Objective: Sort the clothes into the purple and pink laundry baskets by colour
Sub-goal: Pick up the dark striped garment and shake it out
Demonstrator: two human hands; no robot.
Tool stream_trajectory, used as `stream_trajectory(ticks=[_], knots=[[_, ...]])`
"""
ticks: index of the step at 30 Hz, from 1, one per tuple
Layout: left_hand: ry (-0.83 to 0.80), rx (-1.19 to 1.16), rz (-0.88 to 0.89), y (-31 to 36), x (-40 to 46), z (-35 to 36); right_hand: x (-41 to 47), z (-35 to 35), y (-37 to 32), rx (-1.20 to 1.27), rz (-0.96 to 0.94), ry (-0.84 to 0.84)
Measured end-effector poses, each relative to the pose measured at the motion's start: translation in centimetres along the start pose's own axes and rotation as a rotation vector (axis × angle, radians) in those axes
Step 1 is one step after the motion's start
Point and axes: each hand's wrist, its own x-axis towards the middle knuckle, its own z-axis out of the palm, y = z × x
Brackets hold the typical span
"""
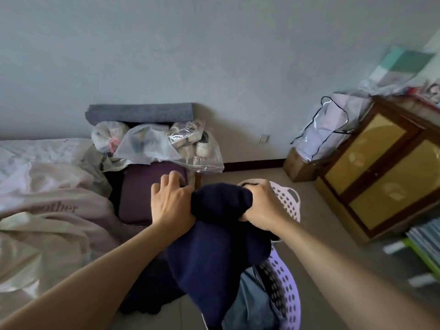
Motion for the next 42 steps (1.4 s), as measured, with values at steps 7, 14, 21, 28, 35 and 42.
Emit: stream_trajectory(ticks=[7, 14, 21, 28, 35, 42], knots=[[-0.172, -0.049, 0.138, 6.7, -0.3, 6.8, -1.9, 1.9, 8.3, -0.109, 0.072, 0.004], [-0.179, -0.079, 0.119, 12.6, 0.4, 14.7, -2.0, 5.4, 16.5, -0.184, 0.099, 0.064], [-0.069, -0.128, 0.123, 15.2, 1.5, 22.2, 0.5, 10.7, 22.7, -0.134, 0.126, 0.154], [-0.127, -0.216, 0.109, 14.9, -2.5, 30.6, -1.2, 18.2, 27.3, -0.072, 0.045, 0.142], [-1.036, 0.029, 0.13, 13.9, -8.9, 37.2, -6.4, 28.3, 29.8, -0.013, 0.251, -0.769], [-1.171, -0.014, 0.187, 15.1, -12.3, 42.4, -8.6, 33.5, 30.0, 0.129, 0.311, -0.99]])
